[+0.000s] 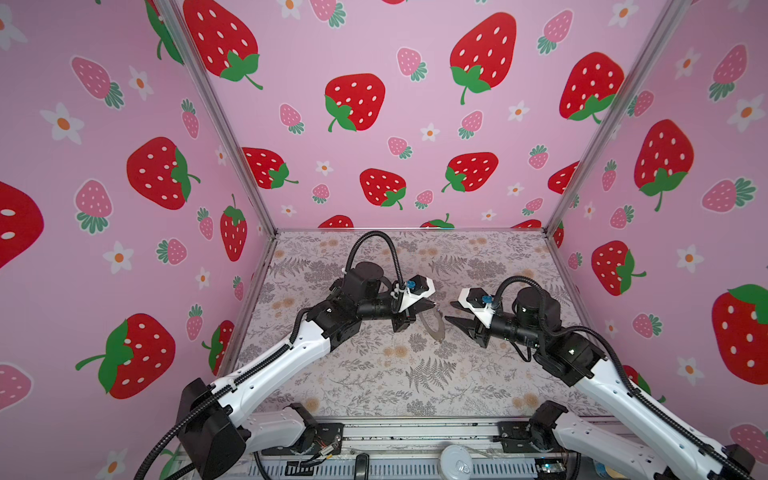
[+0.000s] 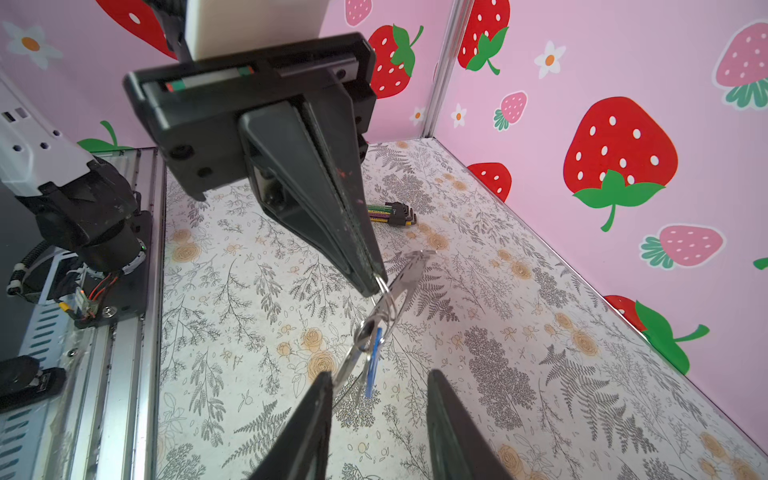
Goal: Put the keys on the keyring
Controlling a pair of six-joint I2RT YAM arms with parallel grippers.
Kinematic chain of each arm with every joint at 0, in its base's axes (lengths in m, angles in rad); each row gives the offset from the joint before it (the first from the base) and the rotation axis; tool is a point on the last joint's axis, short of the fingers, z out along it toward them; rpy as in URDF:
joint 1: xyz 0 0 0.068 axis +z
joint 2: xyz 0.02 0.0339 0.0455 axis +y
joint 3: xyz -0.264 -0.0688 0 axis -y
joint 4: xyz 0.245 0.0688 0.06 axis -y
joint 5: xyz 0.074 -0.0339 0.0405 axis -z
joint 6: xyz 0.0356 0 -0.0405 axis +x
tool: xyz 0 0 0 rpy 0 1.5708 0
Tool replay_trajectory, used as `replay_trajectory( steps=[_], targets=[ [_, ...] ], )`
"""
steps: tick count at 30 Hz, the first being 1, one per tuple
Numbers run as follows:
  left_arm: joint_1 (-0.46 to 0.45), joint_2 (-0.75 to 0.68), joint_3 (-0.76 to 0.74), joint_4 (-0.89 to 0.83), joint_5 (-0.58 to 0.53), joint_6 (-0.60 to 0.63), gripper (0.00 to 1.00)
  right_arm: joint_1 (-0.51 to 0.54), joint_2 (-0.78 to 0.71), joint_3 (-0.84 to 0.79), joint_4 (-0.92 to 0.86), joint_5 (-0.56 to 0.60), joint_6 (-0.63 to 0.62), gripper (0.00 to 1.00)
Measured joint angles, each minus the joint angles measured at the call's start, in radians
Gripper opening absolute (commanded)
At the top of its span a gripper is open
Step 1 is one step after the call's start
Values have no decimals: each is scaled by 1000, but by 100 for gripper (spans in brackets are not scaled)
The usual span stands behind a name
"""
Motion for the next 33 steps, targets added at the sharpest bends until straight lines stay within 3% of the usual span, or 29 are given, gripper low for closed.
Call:
replay_trajectory(
  steps=[12,23,33],
  targets=[
    [1,-16,-40,179,0,-129,0,0,21,-22,85,-3,19,43],
    [0,-16,-42,198,-2,-130,0,0,-135,-41,153,80,14,43],
    [-5,-16,-50,227,-12,-134,0,0,-18,-42,132,111,14,43]
  ],
)
